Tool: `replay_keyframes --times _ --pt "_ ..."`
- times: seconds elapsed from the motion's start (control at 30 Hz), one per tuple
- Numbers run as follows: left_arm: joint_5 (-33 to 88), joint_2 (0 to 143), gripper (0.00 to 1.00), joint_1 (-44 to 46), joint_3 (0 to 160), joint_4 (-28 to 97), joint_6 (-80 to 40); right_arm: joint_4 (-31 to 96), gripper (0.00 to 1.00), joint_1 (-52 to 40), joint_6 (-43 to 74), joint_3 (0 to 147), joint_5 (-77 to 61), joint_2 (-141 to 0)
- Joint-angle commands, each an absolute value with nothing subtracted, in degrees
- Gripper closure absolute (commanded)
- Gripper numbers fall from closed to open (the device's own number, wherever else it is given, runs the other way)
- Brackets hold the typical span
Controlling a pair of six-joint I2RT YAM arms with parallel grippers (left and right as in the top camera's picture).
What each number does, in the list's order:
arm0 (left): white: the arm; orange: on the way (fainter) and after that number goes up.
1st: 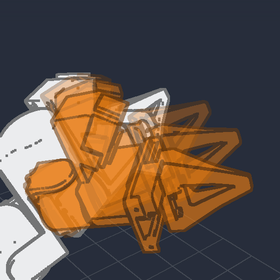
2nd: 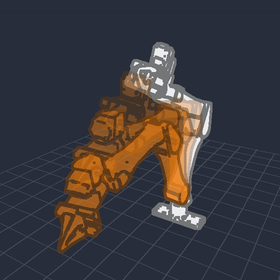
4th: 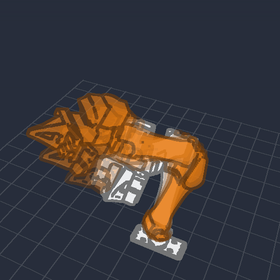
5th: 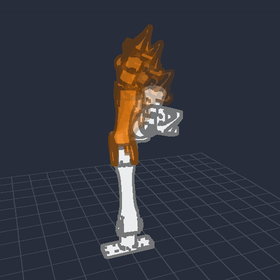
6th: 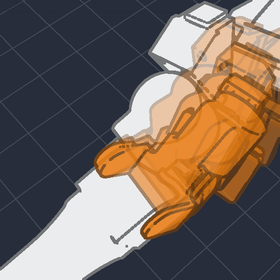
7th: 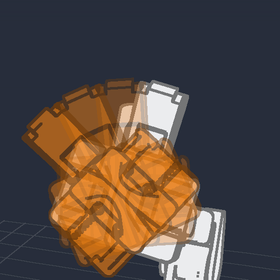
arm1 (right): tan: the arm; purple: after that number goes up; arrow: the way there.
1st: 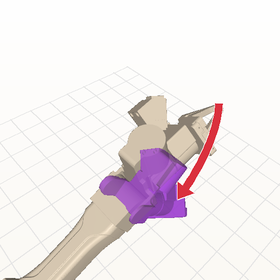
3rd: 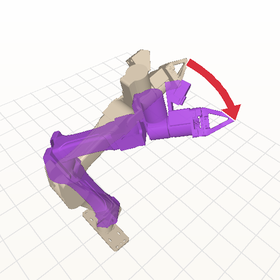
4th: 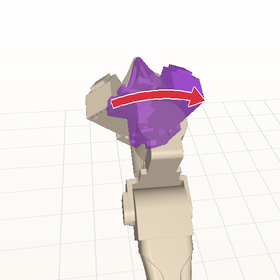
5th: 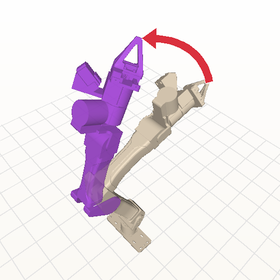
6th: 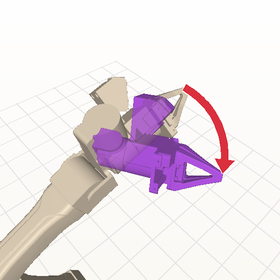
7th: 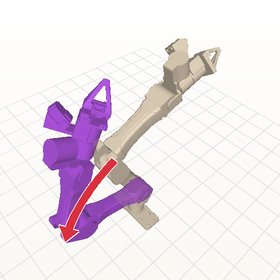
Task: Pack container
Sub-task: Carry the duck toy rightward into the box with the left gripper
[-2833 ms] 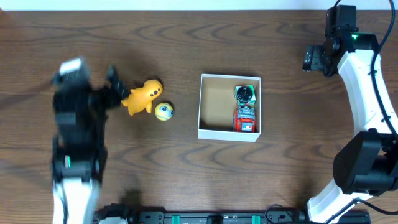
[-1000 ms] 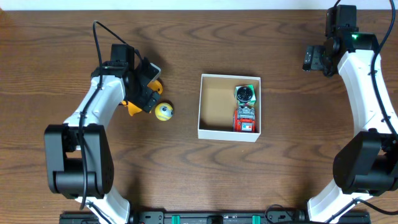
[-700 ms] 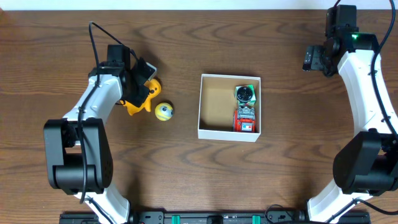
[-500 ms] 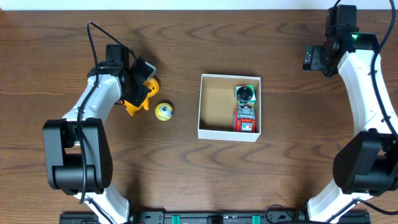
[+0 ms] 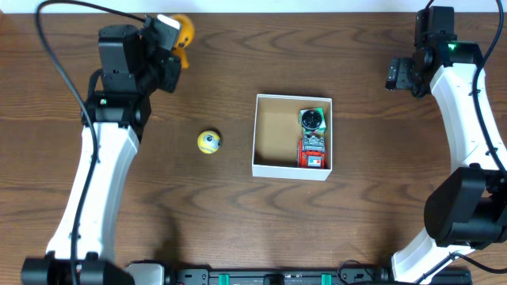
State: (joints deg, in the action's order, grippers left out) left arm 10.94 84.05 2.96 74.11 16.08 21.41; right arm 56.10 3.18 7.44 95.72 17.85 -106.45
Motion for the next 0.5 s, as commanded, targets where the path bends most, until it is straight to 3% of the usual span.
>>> replay_keyframes --times 0.0,0.17,0.47 --pt "17.3 83.3 0.94 5.5 74.7 15.2 3.3 56.2 0.01 3.4 8.1 96.5 18.6 -106.2" --pt "18.0 83.5 0.95 10.7 74.7 15.6 -13.6 56.2 0.01 3.4 8.1 96.5 18.7 -106.2" --pt "17.1 85.9 0.94 20.1 74.6 16.3 -18.2 56.2 0.01 3.4 8.1 96.5 18.6 -106.2"
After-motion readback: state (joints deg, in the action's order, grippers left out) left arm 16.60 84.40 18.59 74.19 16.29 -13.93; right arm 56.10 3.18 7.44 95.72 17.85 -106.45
